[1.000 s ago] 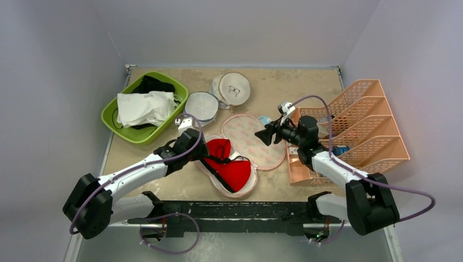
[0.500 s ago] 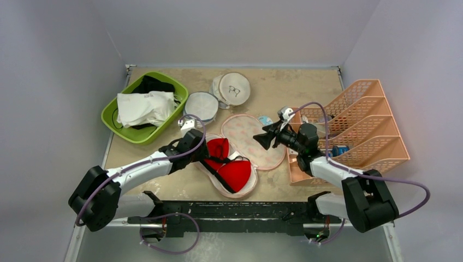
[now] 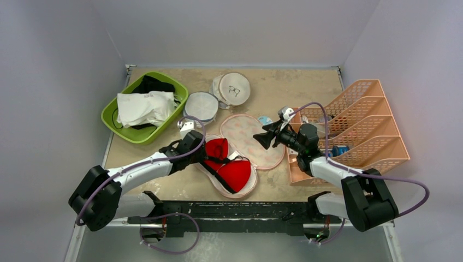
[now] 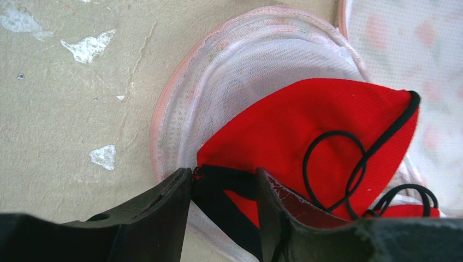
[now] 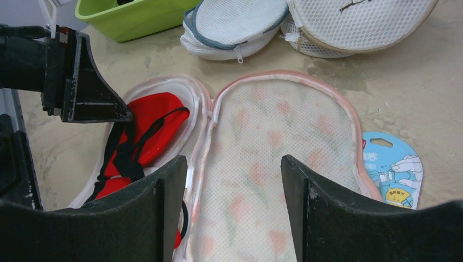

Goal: Unzip the laundry bag and remove the bra

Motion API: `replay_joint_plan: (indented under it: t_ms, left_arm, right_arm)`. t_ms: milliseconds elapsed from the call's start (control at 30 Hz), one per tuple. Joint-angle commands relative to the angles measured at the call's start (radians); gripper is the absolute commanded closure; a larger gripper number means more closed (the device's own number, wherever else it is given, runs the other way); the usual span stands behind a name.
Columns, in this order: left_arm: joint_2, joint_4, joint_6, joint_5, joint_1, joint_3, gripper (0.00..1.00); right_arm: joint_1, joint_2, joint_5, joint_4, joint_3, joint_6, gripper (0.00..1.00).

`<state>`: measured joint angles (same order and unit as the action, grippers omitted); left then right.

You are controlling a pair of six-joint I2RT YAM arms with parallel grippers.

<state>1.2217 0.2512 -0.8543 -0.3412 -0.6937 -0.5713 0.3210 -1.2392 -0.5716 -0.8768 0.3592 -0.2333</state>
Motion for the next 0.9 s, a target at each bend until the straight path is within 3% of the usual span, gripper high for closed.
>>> replay_joint_plan:
  t_ms: [0,167,367,867]
  left_arm:
    - [0.037,-0.039,-0.012,-0.007,0.007,-0.004,0.57]
    - [0.047,-0.066,0.001,0.007,0.006,-0.018,0.72]
    - [0.036,-0.007,0.02,0.018,0.007,-0.075,0.99]
    - [-0.222,0.146,0.121,0.028,0.007,-0.24,1.0]
  right_arm:
    - [0.009,-0.002,-0.015,-0.061,0.012,0.008,0.34]
    - [0.009,-0.006,-0.017,-0.06,0.013,0.007,0.34]
    - [0.01,-0.012,-0.016,-0.06,0.017,0.007,0.34]
    - [0.012,-0.016,-0.023,-0.071,0.017,-0.001,0.34]
